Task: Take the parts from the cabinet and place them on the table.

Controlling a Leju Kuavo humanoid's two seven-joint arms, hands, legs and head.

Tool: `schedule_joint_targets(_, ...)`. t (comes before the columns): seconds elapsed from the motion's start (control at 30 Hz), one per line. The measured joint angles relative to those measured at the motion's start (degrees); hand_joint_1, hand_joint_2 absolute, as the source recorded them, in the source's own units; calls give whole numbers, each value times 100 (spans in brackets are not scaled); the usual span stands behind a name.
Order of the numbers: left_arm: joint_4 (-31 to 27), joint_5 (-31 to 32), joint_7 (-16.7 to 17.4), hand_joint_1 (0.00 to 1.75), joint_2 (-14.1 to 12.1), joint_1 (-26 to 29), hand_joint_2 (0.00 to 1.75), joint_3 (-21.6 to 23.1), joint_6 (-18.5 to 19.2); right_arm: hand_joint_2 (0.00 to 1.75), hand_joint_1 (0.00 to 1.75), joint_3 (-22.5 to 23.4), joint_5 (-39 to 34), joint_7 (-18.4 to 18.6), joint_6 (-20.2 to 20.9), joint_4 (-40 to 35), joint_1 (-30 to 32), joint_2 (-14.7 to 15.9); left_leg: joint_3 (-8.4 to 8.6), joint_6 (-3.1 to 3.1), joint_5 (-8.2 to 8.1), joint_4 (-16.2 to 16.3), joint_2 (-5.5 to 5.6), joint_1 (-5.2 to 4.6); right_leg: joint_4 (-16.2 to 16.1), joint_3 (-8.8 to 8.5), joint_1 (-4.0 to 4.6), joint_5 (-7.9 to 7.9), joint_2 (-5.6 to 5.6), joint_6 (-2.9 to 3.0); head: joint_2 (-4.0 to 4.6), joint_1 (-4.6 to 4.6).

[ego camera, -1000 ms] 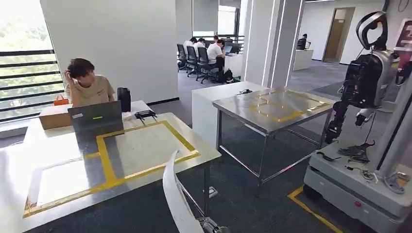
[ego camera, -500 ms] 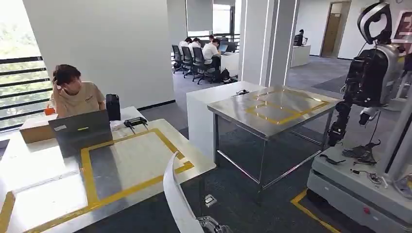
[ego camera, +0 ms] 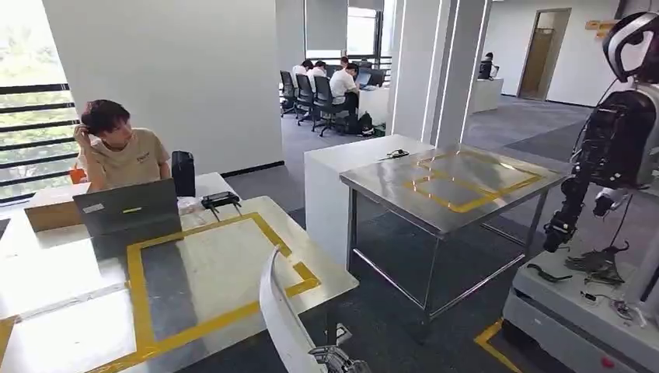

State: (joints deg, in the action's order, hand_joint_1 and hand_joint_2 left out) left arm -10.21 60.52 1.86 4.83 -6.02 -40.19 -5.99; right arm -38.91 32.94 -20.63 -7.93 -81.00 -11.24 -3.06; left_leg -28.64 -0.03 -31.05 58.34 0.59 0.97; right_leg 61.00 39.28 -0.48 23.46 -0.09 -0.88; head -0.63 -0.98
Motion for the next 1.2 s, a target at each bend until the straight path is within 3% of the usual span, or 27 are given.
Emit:
schedule_joint_targets(0.07,-7,-2,4,0,0,-23,175,-9,-4,175,175,2,0,-2,-7,4,11,0,66,-83,-129,-14,3,-37,-139,-4,35,-11,-16,76,2,-5)
schedule_joint_targets(0.1,-7,-2,0,0,-2,-20,175,-9,-4,175,175,7,0,-6,-9,2,8,0,202,-132,-88,-3,-6,-38,-172,-29,25,-12,8,114,2,0)
schedule_joint_targets(0.17,-13,-2,-4,0,-13,-27,175,-13,-7,175,175,7,0,-15,-11,2,1,-13,196,-191,-83,41,-17,-29,-210,-181,3,4,36,230,0,-9)
schedule_joint_targets(0.2,-13,-4,-15,0,-11,-31,175,-13,-7,175,175,9,0,-13,-18,4,-4,-13,97,-208,-53,319,-23,-26,-225,-273,4,53,16,280,2,-11)
schedule_joint_targets(0.23,-9,-4,-20,0,-2,-45,175,-13,-2,175,175,9,0,-15,-26,4,-19,-13,-140,-225,-68,727,-30,-24,-226,-330,7,101,19,316,2,-13)
schedule_joint_targets(0.27,-7,-2,-20,0,4,-48,175,-13,-4,175,175,9,0,-15,-26,4,-17,-13,-414,-248,-185,1128,-30,-24,-225,-374,12,146,19,327,2,-13)
schedule_joint_targets(0.3,-9,-2,-22,0,2,-47,175,-15,-4,175,175,9,0,-15,-26,6,-6,-13,-679,-265,-419,1469,-31,-25,-226,-425,25,206,25,338,0,-9)
schedule_joint_targets(0.33,-9,-2,-15,0,0,-42,175,-15,-4,175,175,9,0,-15,-33,9,2,-13,-876,-258,-649,1661,-31,-27,-223,-478,36,259,37,345,2,-13)
schedule_joint_targets(0.37,-7,-2,-2,0,0,-25,175,-15,-4,175,175,9,0,-17,-35,11,6,-13,-988,-231,-761,1679,-31,-27,-222,-545,43,316,53,347,2,-11)
schedule_joint_targets(0.4,-7,-2,2,0,-7,-18,175,-18,-4,175,175,9,0,-15,-39,13,9,-13,-1010,-207,-712,1514,-31,-27,-221,-633,54,379,66,344,2,-11)
schedule_joint_targets(0.43,-7,0,2,0,-7,-21,175,-20,-4,175,175,9,0,-15,-42,13,7,-13,-945,-183,-474,1174,-31,-30,-221,-732,61,446,69,340,2,-11)
schedule_joint_targets(0.47,-7,0,2,0,-9,-22,175,-20,-4,175,175,9,0,-20,-42,13,5,-15,-838,-142,-99,740,-31,-39,-222,-827,67,514,67,335,2,-13)
schedule_joint_targets(0.5,-7,0,2,0,-11,-15,175,-20,-4,175,175,9,0,-20,-42,13,4,-17,-730,-99,418,242,-37,-55,-225,-895,70,586,59,325,2,-13)
schedule_joint_targets(0.53,0,2,7,0,-15,-3,175,-22,-4,175,175,9,0,-24,-44,20,-6,-15,-741,-85,595,118,-28,-89,-180,-962,94,646,62,297,2,-7)
schedule_joint_targets(0.57,0,2,9,0,-15,-13,175,-24,-2,175,175,9,0,-24,-46,24,-6,-17,-715,-74,400,125,-43,-98,-198,-963,96,695,91,254,2,-15)
schedule_joint_targets(0.63,-2,2,17,0,-15,-11,175,-35,-2,175,175,9,0,-20,-42,24,-6,-20,-665,14,481,77,-34,-90,-138,-1010,97,685,91,179,2,-18)
schedule_joint_targets(0.67,-4,4,15,0,-13,-21,175,-39,-4,175,175,9,0,-24,-44,24,-20,-22,-532,53,489,75,-16,-76,-122,-1048,104,696,93,164,2,-11)
schedule_joint_targets(0.73,-7,7,11,0,-7,-30,175,-42,-4,175,175,9,0,-26,-44,22,-42,-22,-433,127,455,31,-21,-57,250,-872,88,806,58,99,2,-9)
schedule_joint_targets(0.8,-9,7,13,0,-15,-40,175,-46,-4,175,175,9,0,-24,-44,22,-56,-20,-403,159,397,32,-22,-58,1053,-322,45,1050,56,31,2,-11)
schedule_joint_targets(0.83,-9,7,13,0,-15,-36,175,-46,-4,175,175,9,0,-17,-44,24,-42,-15,-378,152,351,33,-20,-58,1411,-23,33,1255,55,6,2,-7)
schedule_joint_targets(0.87,-9,7,13,0,-15,-28,175,-48,-4,175,175,9,0,-17,-44,24,-34,-15,-340,141,309,34,-15,-56,1548,158,18,1329,52,-16,2,-9)
schedule_joint_targets(0.9,-9,7,13,0,-15,-20,175,-50,-4,175,175,9,0,-17,-44,24,-33,-15,-273,123,254,35,-8,-52,1432,223,-1,1242,43,-29,2,-4)
schedule_joint_targets(0.93,-7,7,13,0,-11,-19,175,-50,-4,175,175,9,0,-17,-44,24,-35,-15,-198,111,199,35,1,-48,1124,169,-9,1029,36,-26,2,-7)
schedule_joint_targets(1.0,-7,9,13,0,-2,-26,175,-50,-4,175,175,9,0,-20,-44,24,-36,-15,-23,75,74,30,4,-39,165,-110,-11,296,28,3,2,-7)
schedule_joint_targets(1.03,-2,9,13,0,-2,-32,175,-52,-4,175,175,9,0,-24,-44,29,-34,-11,-1,45,14,50,5,-49,-128,-139,2,-1,18,32,2,-8)
schedule_joint_targets(1.07,-4,9,13,0,-5,-45,175,-53,-4,175,175,9,0,-17,-40,37,-43,-9,2,-8,-32,23,30,-62,-121,-154,32,235,9,72,2,-18)
schedule_joint_targets(1.2,-9,15,20,0,-22,-52,175,-57,-4,175,175,13,0,-31,-42,37,-35,-20,162,-158,-83,41,-7,-55,-228,-394,-1,182,42,248,0,-15)
